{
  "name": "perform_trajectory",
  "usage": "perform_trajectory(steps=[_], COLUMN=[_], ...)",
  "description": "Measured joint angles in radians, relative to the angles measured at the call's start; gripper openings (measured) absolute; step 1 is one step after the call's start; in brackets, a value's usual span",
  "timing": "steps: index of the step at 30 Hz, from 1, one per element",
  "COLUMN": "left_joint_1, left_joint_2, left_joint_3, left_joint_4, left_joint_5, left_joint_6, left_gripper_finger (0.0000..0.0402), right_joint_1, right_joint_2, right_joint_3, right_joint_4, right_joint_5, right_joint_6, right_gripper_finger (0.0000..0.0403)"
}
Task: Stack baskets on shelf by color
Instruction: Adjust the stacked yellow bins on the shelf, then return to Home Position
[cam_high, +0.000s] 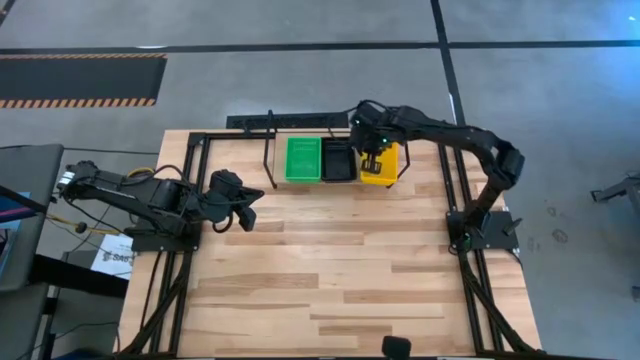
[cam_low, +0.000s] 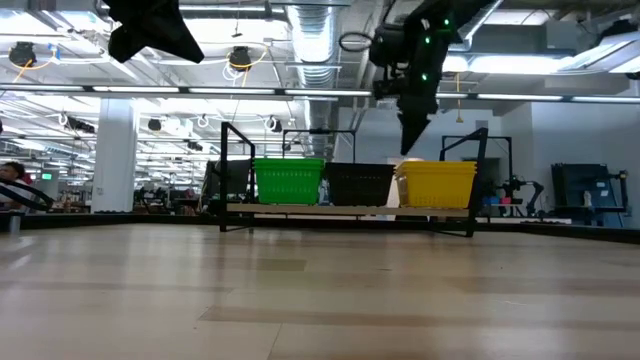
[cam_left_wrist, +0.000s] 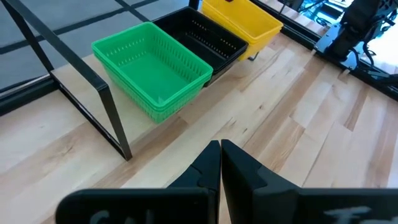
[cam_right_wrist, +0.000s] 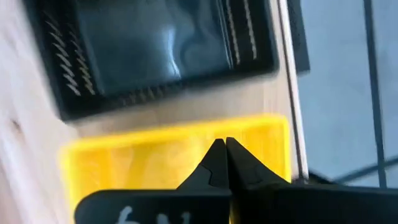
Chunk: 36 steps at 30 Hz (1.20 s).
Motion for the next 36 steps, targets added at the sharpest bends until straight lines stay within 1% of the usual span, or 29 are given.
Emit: perform_trajectory(steps=[2,7,11,13,17,21,26,31,33,36], left_joint_1=[0.000,0.000,0.000,0.000,0.000,0.000,0.000,0.000,0.000,0.000], left_joint_2=[0.000,0.000,0.000,0.000,0.000,0.000,0.000,0.000,0.000,0.000], left_joint_3=[0.000,0.000,0.000,0.000,0.000,0.000,0.000,0.000,0.000,0.000], left_joint_4=[0.000,0.000,0.000,0.000,0.000,0.000,0.000,0.000,0.000,0.000], left_joint_5=[0.000,0.000,0.000,0.000,0.000,0.000,0.000,0.001,0.001,0.007], left_joint_6=[0.000,0.007,0.007,0.006,-0.005,-0.010,-0.011,-0.001,0.021,0.064], left_gripper_finger=[0.0000,0.0000,0.0000,0.0000,0.0000,0.0000,0.0000,0.0000,0.0000,0.0000], right_joint_1=[-0.014,-0.035,-0.044,-0.045,-0.046,-0.046,-0.035,-0.008,0.021,0.075], right_joint_2=[0.001,0.002,0.002,0.002,0.002,0.002,-0.002,-0.086,-0.146,-0.269], right_joint_3=[-0.033,-0.142,-0.189,-0.191,-0.190,-0.190,-0.190,-0.171,-0.141,-0.096], right_joint_4=[0.015,0.083,0.187,0.227,0.287,0.288,0.264,0.235,0.222,0.215], right_joint_5=[0.022,0.023,-0.017,-0.046,-0.059,-0.092,-0.092,-0.084,-0.084,-0.085], right_joint_6=[0.003,0.014,0.012,0.012,-0.003,-0.004,-0.005,0.001,0.018,0.076], right_gripper_finger=[0.0000,0.0000,0.0000,0.0000,0.0000,0.0000,0.0000,0.0000,0.0000,0.0000])
